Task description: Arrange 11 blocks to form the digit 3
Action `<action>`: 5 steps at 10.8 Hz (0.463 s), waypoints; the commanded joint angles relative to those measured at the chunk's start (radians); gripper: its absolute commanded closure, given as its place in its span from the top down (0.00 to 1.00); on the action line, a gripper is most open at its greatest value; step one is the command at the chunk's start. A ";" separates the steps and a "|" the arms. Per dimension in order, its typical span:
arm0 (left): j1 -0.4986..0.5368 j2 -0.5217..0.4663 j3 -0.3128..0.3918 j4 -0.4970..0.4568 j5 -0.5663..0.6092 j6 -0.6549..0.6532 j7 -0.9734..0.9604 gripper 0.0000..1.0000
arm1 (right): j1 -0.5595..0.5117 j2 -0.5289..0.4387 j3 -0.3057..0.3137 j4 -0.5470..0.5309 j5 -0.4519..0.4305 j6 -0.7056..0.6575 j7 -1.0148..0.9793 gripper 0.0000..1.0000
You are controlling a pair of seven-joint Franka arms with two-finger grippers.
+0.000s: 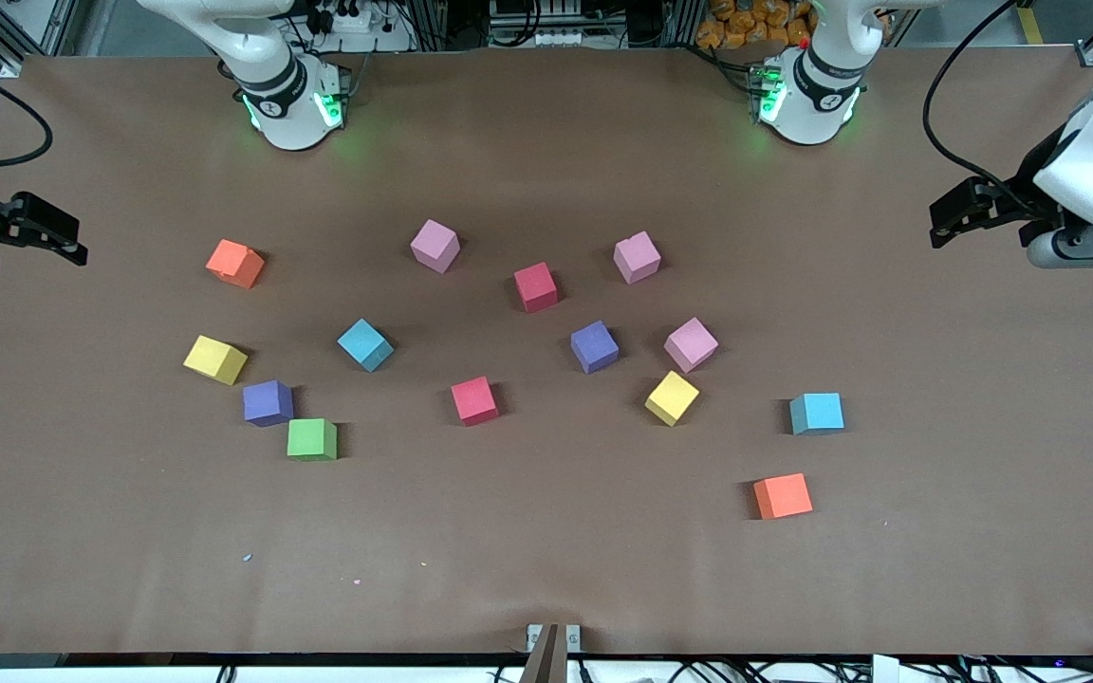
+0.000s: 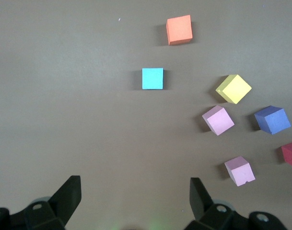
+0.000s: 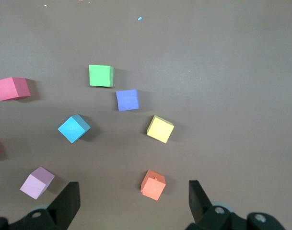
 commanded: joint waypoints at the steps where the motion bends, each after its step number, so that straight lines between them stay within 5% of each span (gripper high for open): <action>1: 0.004 -0.019 0.001 -0.001 0.016 0.009 0.029 1.00 | 0.007 0.012 -0.002 0.026 -0.010 -0.008 -0.005 1.00; 5: -0.041 0.006 -0.045 0.002 0.021 0.075 0.012 1.00 | 0.009 0.012 -0.002 0.026 -0.008 -0.008 -0.005 1.00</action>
